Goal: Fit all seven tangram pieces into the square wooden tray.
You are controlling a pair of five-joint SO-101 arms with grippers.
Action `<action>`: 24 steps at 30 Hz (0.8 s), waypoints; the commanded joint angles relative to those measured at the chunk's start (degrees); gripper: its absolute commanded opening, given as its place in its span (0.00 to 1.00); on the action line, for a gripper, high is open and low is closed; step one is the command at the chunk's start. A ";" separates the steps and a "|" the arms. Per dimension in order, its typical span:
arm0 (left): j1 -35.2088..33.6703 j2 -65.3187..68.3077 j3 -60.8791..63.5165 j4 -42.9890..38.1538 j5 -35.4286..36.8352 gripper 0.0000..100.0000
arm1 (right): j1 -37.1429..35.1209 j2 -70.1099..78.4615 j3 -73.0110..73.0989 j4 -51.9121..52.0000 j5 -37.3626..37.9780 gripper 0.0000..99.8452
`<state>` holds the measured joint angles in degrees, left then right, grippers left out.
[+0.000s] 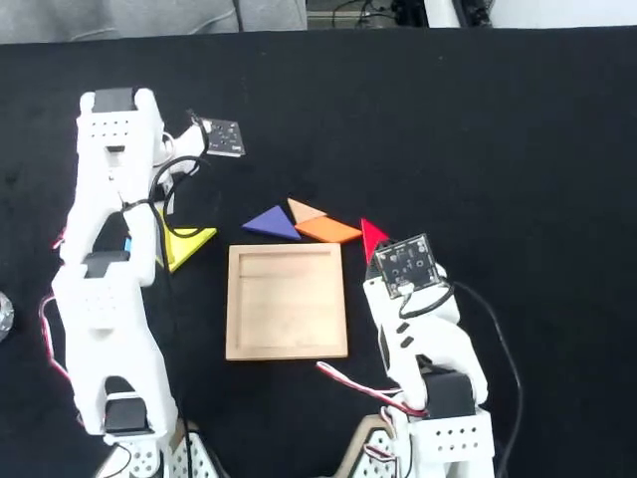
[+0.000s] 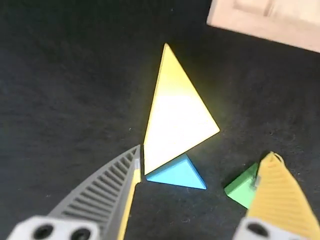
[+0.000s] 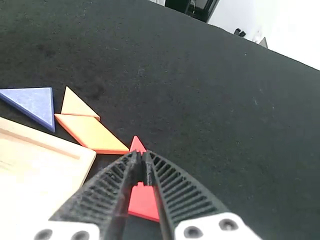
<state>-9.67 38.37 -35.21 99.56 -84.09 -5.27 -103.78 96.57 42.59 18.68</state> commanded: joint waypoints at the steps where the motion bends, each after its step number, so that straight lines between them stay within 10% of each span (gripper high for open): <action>1: -1.80 1.76 -3.21 -0.62 -8.88 0.35 | 0.70 -4.09 -0.04 0.26 0.53 0.01; 12: -1.27 -1.76 1.45 0.88 -8.62 0.35 | 0.70 -4.09 -0.04 0.26 0.53 0.01; 24: -1.19 1.23 16.66 -21.89 -4.66 0.30 | 0.70 -4.18 -0.04 0.97 0.62 0.01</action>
<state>-10.81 40.75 -20.35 80.84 -84.00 -5.27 -103.78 96.57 42.86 18.68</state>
